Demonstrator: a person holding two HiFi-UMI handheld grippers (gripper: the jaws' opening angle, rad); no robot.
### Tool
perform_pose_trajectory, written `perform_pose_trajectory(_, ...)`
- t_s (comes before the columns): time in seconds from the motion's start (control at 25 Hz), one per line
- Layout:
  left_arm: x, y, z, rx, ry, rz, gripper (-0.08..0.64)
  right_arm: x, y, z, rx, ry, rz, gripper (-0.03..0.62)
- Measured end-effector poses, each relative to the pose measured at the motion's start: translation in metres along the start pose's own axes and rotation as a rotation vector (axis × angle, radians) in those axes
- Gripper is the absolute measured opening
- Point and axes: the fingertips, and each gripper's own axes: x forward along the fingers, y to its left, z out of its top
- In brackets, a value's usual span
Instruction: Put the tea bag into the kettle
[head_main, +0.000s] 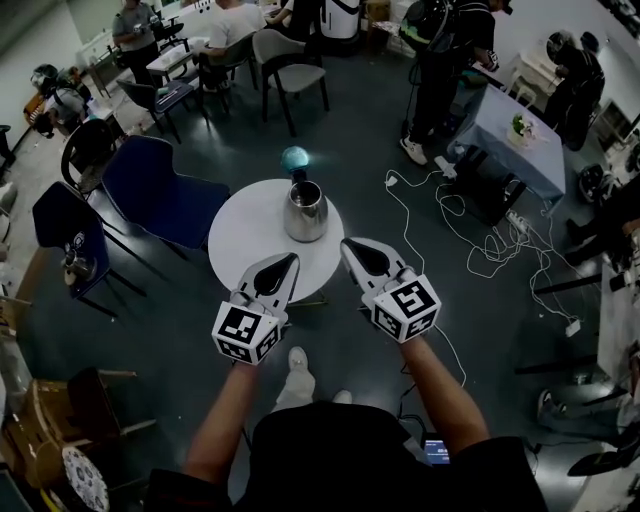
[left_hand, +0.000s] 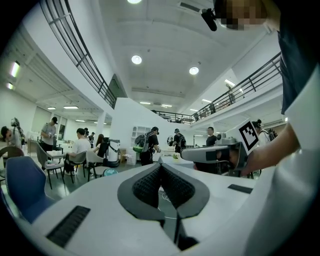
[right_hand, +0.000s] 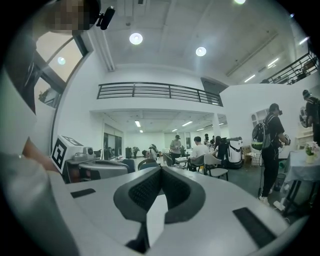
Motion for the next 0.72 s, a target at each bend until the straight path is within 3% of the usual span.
perform_pose_trajectory(0.72, -0.04, -0.092, 0.003, 0.028, -0.03, 0.058, 0.015, -0.091, 0.033, 0.001, -0.035, -0.027, 0.057, 0.018)
